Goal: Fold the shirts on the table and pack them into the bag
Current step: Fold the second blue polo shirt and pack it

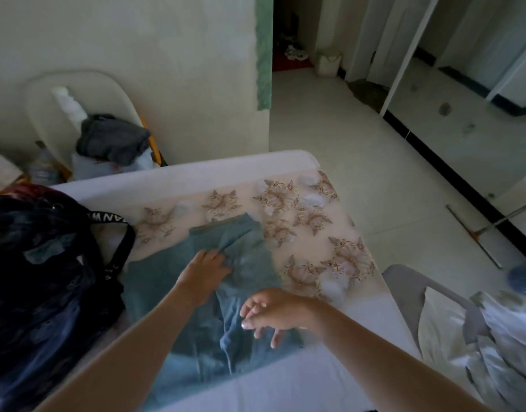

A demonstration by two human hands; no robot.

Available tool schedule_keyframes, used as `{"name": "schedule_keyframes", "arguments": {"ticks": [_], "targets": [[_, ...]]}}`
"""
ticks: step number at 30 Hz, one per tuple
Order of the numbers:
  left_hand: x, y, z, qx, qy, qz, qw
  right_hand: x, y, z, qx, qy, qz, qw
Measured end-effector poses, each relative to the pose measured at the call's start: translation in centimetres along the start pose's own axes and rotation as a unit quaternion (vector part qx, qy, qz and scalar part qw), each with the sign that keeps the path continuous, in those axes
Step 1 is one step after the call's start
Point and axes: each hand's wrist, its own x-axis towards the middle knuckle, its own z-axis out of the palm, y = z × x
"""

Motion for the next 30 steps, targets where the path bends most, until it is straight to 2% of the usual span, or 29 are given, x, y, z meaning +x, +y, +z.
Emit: {"name": "schedule_keyframes", "arguments": {"ticks": [1,3,5,6,7,9,11,13,16,20,24,27,30], "targets": [[-1.0,0.0,0.9,-0.022,-0.022,-0.039,0.999,1.0,0.3,0.5,0.017,0.032,-0.004,0.999],[-2.4,0.2,2.3,-0.103,0.016,-0.087,0.991,2.5,1.4,0.7,-0.036,0.165,-0.019,0.985],[-2.9,1.1,2.9,-0.166,0.092,-0.104,0.976,3.8,2.9,0.1,-0.212,0.297,-0.063,0.929],[-2.9,1.8,2.8,-0.181,0.121,-0.1,0.971,4.2,3.8,0.1,-0.292,0.322,-0.097,0.895],[-2.7,2.6,2.6,-0.195,0.138,-0.096,0.966,4.5,4.4,0.2,-0.357,0.318,-0.12,0.87],[-1.9,3.9,2.6,-0.218,0.11,-0.101,0.965,4.9,5.0,0.7,-0.446,0.254,-0.127,0.849],[-1.1,4.4,3.2,-0.203,0.003,-0.125,0.971,5.3,5.4,1.3,-0.488,0.189,-0.116,0.844],[-0.7,4.4,4.2,-0.192,-0.071,-0.143,0.968,5.6,5.9,1.5,-0.497,0.164,-0.109,0.845],[-0.7,4.4,4.9,-0.211,-0.056,-0.153,0.964,5.9,6.4,0.8,-0.51,0.176,-0.111,0.835],[0.0,4.9,5.7,-0.233,-0.058,-0.165,0.957,6.7,6.1,-0.7,-0.539,0.234,-0.16,0.793],[2.0,6.0,4.4,-0.224,-0.062,-0.116,0.966,8.3,6.5,-2.3,-0.529,0.23,-0.152,0.803],[3.6,6.7,3.2,-0.233,-0.054,-0.08,0.968,8.4,6.9,-4.5,-0.494,0.203,-0.133,0.835],[4.4,6.9,2.6,-0.315,0.009,-0.095,0.944,7.5,8.5,-7.8,-0.523,0.214,-0.096,0.819]]}}
